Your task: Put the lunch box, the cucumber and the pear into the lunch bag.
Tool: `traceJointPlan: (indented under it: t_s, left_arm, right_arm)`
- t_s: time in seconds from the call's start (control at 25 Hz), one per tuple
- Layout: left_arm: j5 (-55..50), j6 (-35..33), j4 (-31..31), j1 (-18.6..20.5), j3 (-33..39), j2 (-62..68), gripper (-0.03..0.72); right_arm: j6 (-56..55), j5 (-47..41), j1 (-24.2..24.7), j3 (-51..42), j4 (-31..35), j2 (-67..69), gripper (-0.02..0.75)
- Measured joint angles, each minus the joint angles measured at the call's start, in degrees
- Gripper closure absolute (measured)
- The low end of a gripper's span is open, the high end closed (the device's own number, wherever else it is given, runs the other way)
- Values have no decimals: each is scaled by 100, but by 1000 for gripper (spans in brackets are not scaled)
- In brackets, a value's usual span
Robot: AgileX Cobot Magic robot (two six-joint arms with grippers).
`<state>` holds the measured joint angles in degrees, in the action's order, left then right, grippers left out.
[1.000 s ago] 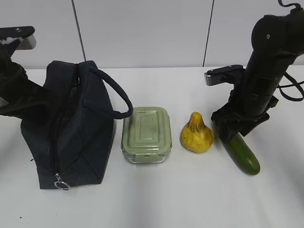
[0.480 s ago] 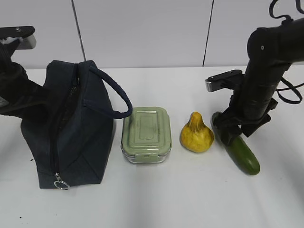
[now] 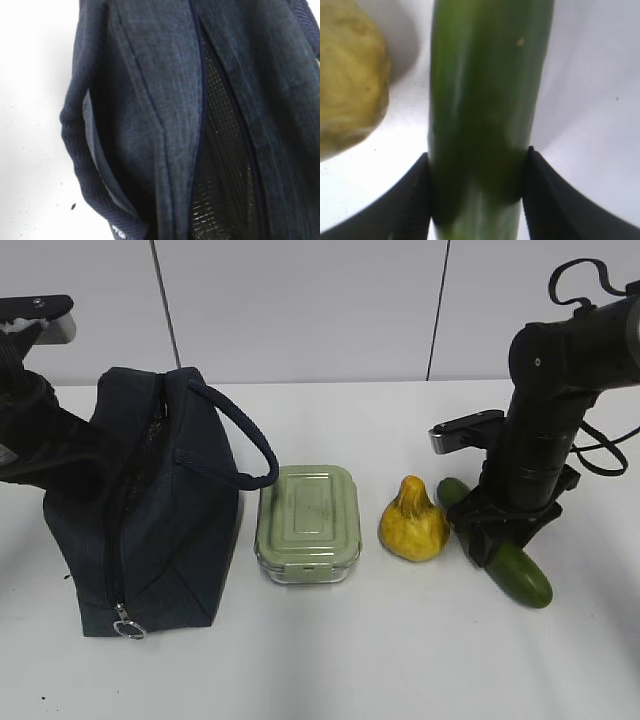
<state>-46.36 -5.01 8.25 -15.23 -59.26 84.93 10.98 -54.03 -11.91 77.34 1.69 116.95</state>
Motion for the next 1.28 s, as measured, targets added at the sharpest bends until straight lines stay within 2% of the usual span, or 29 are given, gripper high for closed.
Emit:
traceJointPlan:
  t_s: [0.2,0.28,0.36,0.48,0.68,0.84,1.04,1.28]
  left_arm:
    - [-5,0,0,0,0,0,676]
    - [-5,0,-5,0,0,0,676]
    - [-5,0,-5,0,0,0,676]
    - [-5,0,-10,0,0,0,676]
    - [-12,0,-10,0,-4,0,676]
    - [-16,0,-10,0,-4,0,676]
    - [-23,0,-10,0,-4,0,676]
    - [-67,0,-10,0,-4,0,676]
  right_arm:
    - [-260,-17,0,13,-101,-574,363]
    - [-274,-17,0,165,43,-1036,363]
    - [-89,-42,-54,474,562,-1385,363]
    - [464,-150,-382,1013,1677,-1589,363]
    - [915,-8,-1326,1584,3171,-1444,363]
    - [1269,248,-1843,1980,4134,-1000,363]
    - [1444,334,-2088,2476,4707,-248,363]
    - [1494,381,-2122,3058,5128,369,363]
